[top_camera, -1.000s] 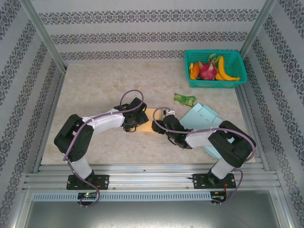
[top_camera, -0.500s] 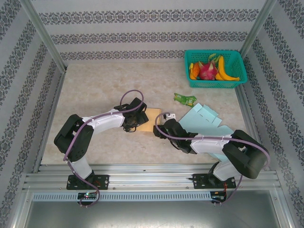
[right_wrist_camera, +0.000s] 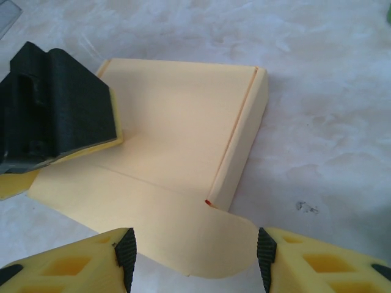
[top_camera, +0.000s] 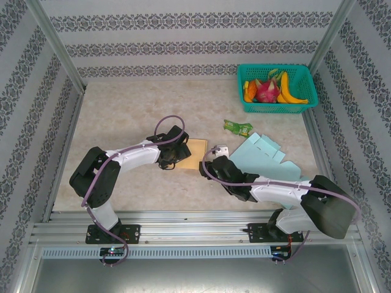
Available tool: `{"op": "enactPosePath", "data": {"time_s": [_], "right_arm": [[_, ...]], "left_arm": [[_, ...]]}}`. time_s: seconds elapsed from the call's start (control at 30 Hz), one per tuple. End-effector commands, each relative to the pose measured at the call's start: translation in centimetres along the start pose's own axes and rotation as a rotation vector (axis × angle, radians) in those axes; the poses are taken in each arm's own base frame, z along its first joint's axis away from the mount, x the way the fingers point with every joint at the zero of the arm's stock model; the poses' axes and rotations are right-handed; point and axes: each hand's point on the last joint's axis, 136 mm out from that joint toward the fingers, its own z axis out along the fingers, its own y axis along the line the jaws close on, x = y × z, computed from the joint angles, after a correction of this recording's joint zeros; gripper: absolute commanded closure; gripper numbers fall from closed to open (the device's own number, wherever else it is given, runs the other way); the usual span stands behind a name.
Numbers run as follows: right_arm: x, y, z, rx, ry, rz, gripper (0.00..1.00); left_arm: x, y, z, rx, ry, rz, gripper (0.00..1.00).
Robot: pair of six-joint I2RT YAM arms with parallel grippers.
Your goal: Fold the paper box
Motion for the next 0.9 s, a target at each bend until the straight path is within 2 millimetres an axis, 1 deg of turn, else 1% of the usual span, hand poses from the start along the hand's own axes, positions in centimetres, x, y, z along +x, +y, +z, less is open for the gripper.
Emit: {"op": "enactPosePath", "data": {"time_s": [0.0, 0.27, 0.4, 0.5, 0.83, 0.87], "right_arm": [[0.6, -0.2, 0.2, 0.020, 0.014, -0.021, 0.44], [2.3, 1.0, 2.3, -0.024, 0.082, 0.008, 0.44], [2.8, 1.7, 3.1, -0.055, 0.104, 0.024, 0.46], [2.7, 2.1, 3.3, -0.068, 0.103, 0.033, 0.50], [2.0, 2.6, 3.4, -0.099, 0.109, 0.031, 0.51], [1.9, 3.0, 3.4, -0.117, 0.114, 0.033, 0.54]], "left_arm": [[1.0, 1.9, 1.0, -0.069, 0.019, 0.001, 0.16], [1.0, 2.1, 0.9, -0.072, 0.017, 0.000, 0.16], [1.0, 2.1, 0.9, -0.072, 0.017, 0.000, 0.17], [1.0, 2.1, 0.9, -0.072, 0.017, -0.001, 0.17], [1.0, 2.1, 0.9, -0.070, 0.018, 0.000, 0.17], [1.0, 2.1, 0.9, -0.070, 0.018, 0.002, 0.17]]}}
